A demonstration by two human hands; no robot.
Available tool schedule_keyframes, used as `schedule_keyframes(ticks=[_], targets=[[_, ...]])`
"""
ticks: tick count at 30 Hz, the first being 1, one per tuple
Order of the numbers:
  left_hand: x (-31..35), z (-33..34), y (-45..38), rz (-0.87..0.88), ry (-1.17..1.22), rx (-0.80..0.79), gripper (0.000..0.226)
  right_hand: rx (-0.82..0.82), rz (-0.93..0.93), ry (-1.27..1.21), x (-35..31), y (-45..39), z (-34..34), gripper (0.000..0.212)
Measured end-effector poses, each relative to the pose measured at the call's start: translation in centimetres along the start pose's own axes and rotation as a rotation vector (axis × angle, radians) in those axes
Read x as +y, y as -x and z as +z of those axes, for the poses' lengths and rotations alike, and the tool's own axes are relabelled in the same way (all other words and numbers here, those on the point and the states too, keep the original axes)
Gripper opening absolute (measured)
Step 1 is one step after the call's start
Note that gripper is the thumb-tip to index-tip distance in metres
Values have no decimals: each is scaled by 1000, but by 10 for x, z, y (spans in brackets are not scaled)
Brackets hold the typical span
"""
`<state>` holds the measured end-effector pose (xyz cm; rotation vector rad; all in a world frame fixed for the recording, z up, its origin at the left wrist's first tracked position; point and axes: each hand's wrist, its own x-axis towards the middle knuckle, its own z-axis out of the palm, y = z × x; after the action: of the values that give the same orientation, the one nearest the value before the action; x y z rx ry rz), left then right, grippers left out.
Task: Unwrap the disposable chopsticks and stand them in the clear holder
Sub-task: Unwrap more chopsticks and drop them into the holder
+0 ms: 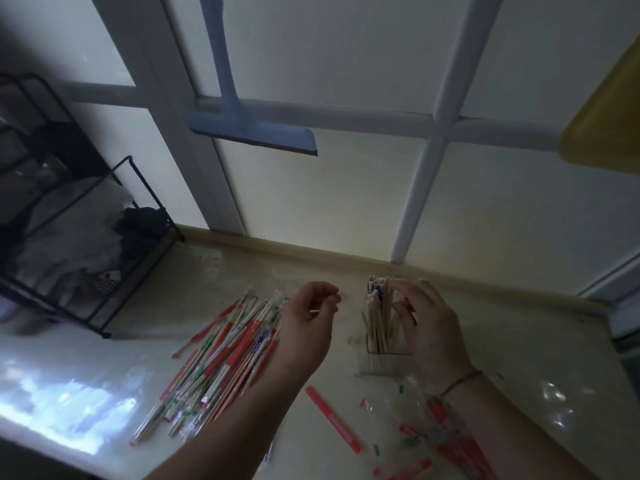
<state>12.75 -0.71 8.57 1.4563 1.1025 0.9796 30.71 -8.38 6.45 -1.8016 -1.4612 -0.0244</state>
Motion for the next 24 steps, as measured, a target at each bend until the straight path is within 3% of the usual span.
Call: schedule_keyframes(ticks=[3,7,11,15,19,24], targets=[[-17,-14,-1,-8,-40,18,25,28,-88,91,-2,-6,-1,24],[-51,-46,10,-19,-236,27,18,69,-128,85,-10,-10,-10,34],[-101,-97,28,46,-753,61,19,166,-158,116,-22,-7,-23,24],[-132,-134,31,-99,-1113,-77,46,271,-184,142,-40,9,-27,19],[-125,-138,15,-24,-1301,-189,40,237,-199,108,-62,27,-18,17],[-111,-142,0,-96,-1277,-266,21,167,-269,32,-89,39,-1,18]])
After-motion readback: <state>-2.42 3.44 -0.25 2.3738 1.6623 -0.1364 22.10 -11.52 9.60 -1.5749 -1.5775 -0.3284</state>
